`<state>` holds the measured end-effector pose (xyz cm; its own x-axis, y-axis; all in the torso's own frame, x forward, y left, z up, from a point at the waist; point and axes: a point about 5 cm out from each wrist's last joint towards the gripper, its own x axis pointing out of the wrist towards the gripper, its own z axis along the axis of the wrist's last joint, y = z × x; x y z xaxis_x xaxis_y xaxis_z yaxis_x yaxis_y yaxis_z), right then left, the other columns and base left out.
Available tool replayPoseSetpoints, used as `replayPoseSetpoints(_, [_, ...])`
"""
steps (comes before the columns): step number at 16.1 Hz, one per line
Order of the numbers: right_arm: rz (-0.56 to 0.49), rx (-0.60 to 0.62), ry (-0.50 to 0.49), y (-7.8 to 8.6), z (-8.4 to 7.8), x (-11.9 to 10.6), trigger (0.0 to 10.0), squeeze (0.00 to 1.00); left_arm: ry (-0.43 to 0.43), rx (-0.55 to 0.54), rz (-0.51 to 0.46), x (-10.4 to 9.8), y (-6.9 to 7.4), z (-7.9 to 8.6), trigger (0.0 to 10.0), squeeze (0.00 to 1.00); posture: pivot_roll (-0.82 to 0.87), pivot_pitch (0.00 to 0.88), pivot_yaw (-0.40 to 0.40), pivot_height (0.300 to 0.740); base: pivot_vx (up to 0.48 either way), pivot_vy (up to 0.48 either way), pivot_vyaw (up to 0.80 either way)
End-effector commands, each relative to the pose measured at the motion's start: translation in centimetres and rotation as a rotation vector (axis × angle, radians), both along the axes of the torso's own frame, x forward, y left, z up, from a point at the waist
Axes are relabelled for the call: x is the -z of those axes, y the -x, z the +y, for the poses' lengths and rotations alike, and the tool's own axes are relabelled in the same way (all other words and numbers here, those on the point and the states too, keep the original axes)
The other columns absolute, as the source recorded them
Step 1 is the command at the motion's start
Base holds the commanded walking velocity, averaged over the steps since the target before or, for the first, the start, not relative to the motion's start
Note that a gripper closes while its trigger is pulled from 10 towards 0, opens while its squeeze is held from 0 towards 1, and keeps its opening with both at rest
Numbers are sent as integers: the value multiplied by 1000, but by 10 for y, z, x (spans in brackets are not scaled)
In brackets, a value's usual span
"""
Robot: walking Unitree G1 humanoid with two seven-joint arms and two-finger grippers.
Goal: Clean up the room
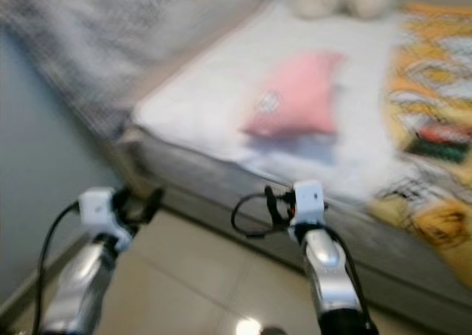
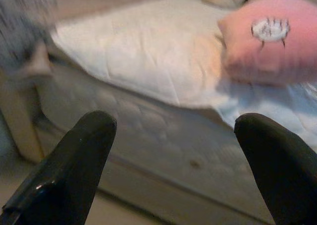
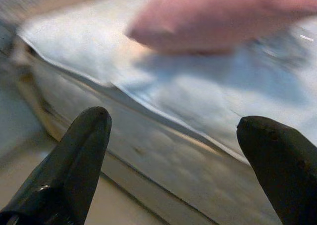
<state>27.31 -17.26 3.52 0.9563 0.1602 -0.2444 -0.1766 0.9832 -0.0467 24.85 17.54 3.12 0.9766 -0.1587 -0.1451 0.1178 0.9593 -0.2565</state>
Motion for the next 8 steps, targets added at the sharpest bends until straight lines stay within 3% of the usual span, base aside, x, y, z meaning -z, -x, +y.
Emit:
replayPoseSetpoints(1, [-15, -31, 8, -6, 6, -6, 10000, 0, 5, -11, 23, 4, 4, 0, 10000, 0, -187, 0, 115, 740, 0, 0, -744])
replayPoseSetpoints(4, [18, -51, 54, -9, 5, -3, 10000, 0, -9, -7, 8, 2, -4, -9, 10000, 0, -175, 0, 75, 740, 0, 0, -742])
replayPoseSetpoints(6, [19, -41, 47, -13, -1, -8, 10000, 0, -59, 16, -52, -9, -13, -17, 10000, 0, -159, 0, -5, 740, 0, 0, 0])
replayPoseSetpoints(8, [15, -61, 70, -22, -4, -14, 10000, 0, -83, 21, -42, -6, -10, -19, 10000, 0, -156, 0, -20, 740, 0, 0, 0])
